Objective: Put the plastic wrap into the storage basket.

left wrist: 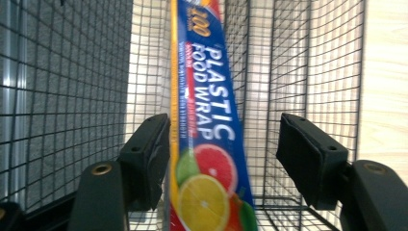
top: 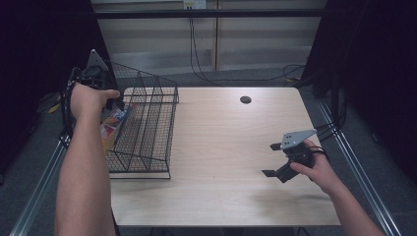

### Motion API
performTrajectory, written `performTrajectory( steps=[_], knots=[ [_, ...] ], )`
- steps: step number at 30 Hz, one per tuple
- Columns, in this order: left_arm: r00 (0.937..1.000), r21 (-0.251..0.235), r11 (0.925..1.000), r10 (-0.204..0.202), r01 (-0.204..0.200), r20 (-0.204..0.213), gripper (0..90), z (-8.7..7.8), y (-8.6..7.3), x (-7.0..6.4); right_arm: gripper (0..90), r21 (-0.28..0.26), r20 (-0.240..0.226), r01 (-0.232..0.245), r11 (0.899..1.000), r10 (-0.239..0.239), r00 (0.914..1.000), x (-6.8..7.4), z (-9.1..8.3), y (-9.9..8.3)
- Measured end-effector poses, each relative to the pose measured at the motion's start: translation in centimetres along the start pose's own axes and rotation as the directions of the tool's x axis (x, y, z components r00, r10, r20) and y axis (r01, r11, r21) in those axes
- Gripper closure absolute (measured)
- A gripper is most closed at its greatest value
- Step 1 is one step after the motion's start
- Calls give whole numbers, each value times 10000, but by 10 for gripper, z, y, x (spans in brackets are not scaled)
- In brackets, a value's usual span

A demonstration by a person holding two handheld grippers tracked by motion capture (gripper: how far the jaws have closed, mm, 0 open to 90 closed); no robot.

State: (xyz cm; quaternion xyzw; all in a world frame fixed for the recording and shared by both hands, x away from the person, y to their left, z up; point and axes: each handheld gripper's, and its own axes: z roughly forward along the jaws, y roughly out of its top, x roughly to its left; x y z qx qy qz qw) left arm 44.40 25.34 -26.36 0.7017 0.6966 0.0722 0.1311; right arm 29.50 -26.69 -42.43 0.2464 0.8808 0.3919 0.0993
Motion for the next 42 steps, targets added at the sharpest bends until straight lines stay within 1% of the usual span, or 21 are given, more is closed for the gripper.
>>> performTrajectory(
  steps=[3,4,6,7,11,13,15,18,20,21,22,23,25,26,27,28,33,36,40,41,42],
  knots=[
    [9995,-80,9997,226,-224,236,350,-1,-2,-4,24,8,24,-56,10000,56,10000,-1,-1,-1],
    [9993,-91,9995,307,-305,211,347,-2,-3,-6,24,-18,20,-25,10000,25,10000,-1,-1,-1],
    [9988,-276,9991,345,-336,349,336,-5,-4,-10,24,-4,-27,11,10000,-11,10000,1,-1,-1],
    [9982,-391,9982,463,-448,368,329,-7,-4,-11,24,2,-12,5,10000,-5,10000,2,-1,0],
    [9956,-597,9961,686,-648,635,309,-11,-6,-22,24,39,-17,86,10000,-86,10000,3,0,0],
    [9931,-694,9939,907,-855,745,306,-11,-8,-28,24,48,5,112,9999,-112,9999,4,0,1],
    [9913,-815,9923,1000,-930,860,298,-10,-9,-34,24,36,-38,115,9999,-115,9999,5,0,1],
    [9853,-869,9895,1250,-1152,1169,285,-7,-11,-42,25,67,7,139,9999,-140,9999,6,-1,1],
    [9822,-972,9879,1335,-1212,1321,281,-5,-13,-48,24,36,49,115,9999,-115,9999,6,-2,1],
    [9822,-972,9879,1335,-1212,1321,278,-5,-13,-48,24,36,49,115,9999,-115,9999,6,-2,1],
    [9796,-1003,9862,1451,-1318,1388,278,-3,-14,-50,24,32,66,141,9999,-141,9999,6,-2,1],
    [9782,-1138,9851,1452,-1289,1484,277,0,-15,-54,24,2,79,122,9999,-122,9999,7,-2,1],
    [9769,-1149,9847,1478,-1308,1543,277,1,-16,-56,24,28,91,126,9999,-126,9999,7,-2,0],
    [9722,-1152,9840,1551,-1362,1754,276,5,-18,-59,24,57,75,156,9999,-156,9999,8,-1,0],
    [9710,-1222,9831,1573,-1367,1799,276,6,-19,-61,24,116,57,177,9998,-178,9998,9,0,0],
    [9682,-1245,9812,1687,-1473,1846,275,7,-20,-62,24,133,18,170,9998,-170,9999,9,1,-1],
    [9544,-1292,9771,1949,-1689,2261,271,12,-23,-70,24,223,35,182,9996,-183,9998,10,3,-1],
    [9470,-1308,9739,2127,-1855,2406,270,16,-26,-74,25,289,-11,245,9993,-245,9997,11,5,-2],
    [9374,-1366,9675,2416,-2128,2509,262,19,-29,-79,25,387,-19,272,9989,-272,9996,12,7,-2],
    [9362,-1378,9671,2433,-2140,2535,260,20,-30,-81,25,399,-17,283,9988,-283,9996,12,8,-3],
    [9328,-1382,9651,2521,-2227,2575,258,20,-31,-82,25,413,-47,293,9987,-292,9996,12,8,-3]
  ],
)
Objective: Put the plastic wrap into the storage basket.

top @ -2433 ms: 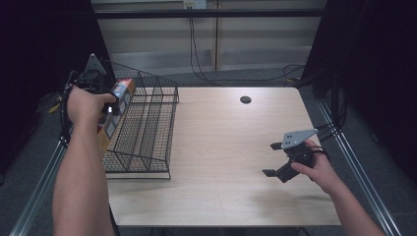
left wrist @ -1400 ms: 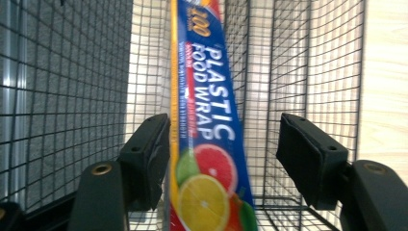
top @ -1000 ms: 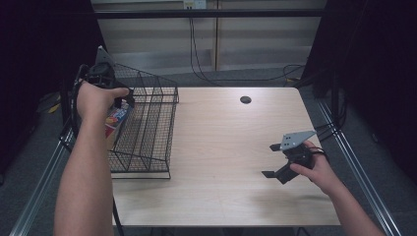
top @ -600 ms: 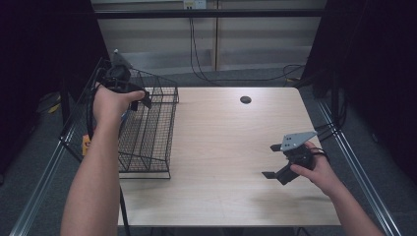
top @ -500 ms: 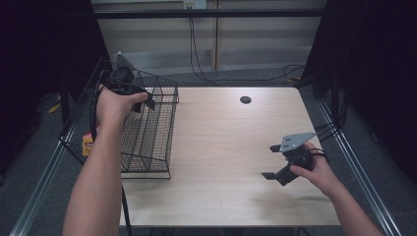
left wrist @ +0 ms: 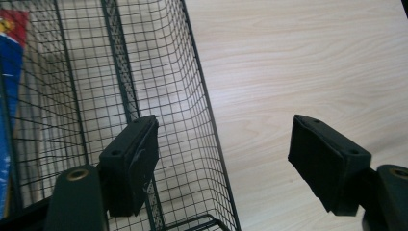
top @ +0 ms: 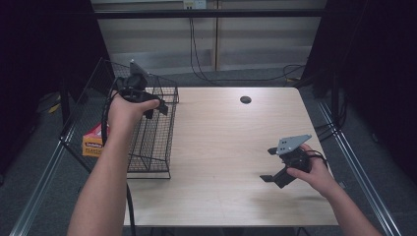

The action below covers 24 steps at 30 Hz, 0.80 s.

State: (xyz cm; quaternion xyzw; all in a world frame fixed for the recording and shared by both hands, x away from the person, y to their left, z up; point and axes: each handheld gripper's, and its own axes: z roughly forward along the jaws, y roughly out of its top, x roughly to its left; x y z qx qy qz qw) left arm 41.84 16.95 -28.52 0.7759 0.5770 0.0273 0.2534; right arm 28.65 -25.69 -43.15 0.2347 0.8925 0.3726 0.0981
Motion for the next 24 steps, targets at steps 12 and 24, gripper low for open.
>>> performTrajectory(
  steps=[12,24],
  knots=[
    [9941,-84,9951,986,-983,456,243,16,-10,-21,25,34,9,25,10000,-25,10000,2,3,0],
    [9793,-41,9835,1803,-1807,919,225,36,-24,-39,25,80,11,16,10000,-16,10000,3,4,0]
  ],
)
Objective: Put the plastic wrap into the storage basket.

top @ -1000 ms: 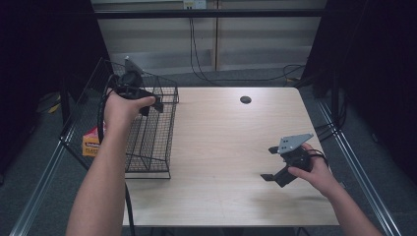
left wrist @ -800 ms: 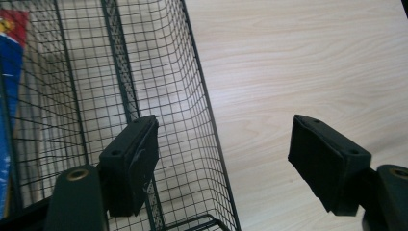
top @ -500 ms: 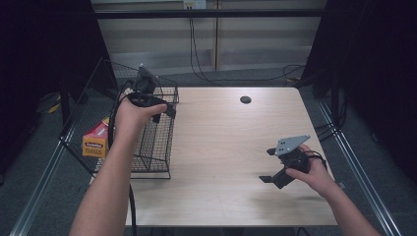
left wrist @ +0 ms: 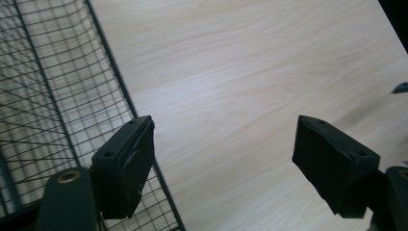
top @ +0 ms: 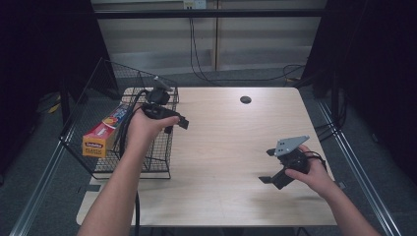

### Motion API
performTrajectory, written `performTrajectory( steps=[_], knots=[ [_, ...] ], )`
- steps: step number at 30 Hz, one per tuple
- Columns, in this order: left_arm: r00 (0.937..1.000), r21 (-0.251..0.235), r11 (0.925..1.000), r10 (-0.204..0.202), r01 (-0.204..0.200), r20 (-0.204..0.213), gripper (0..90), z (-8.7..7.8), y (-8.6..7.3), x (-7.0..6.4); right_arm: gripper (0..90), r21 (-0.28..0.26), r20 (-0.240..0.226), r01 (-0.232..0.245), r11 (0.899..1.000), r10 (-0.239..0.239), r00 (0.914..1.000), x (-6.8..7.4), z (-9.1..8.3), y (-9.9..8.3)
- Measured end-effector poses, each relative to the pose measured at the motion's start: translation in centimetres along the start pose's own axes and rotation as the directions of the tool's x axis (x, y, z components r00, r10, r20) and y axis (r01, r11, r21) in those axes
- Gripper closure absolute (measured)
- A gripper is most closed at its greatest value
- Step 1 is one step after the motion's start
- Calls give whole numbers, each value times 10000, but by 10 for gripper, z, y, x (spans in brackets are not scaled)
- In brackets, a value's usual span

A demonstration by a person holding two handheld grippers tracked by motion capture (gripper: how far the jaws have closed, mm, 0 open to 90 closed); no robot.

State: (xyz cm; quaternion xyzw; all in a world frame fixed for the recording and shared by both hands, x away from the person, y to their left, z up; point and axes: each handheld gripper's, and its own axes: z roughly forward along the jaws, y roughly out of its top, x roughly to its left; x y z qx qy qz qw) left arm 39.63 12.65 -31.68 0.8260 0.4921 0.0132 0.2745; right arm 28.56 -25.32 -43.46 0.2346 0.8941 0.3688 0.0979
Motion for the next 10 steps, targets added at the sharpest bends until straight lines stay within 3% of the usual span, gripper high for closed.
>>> performTrajectory(
  steps=[10],
  knots=[
    [9977,-91,9991,429,-425,516,191,13,-8,-10,25,43,27,62,10000,-62,10000,-1,2,0]
  ],
)
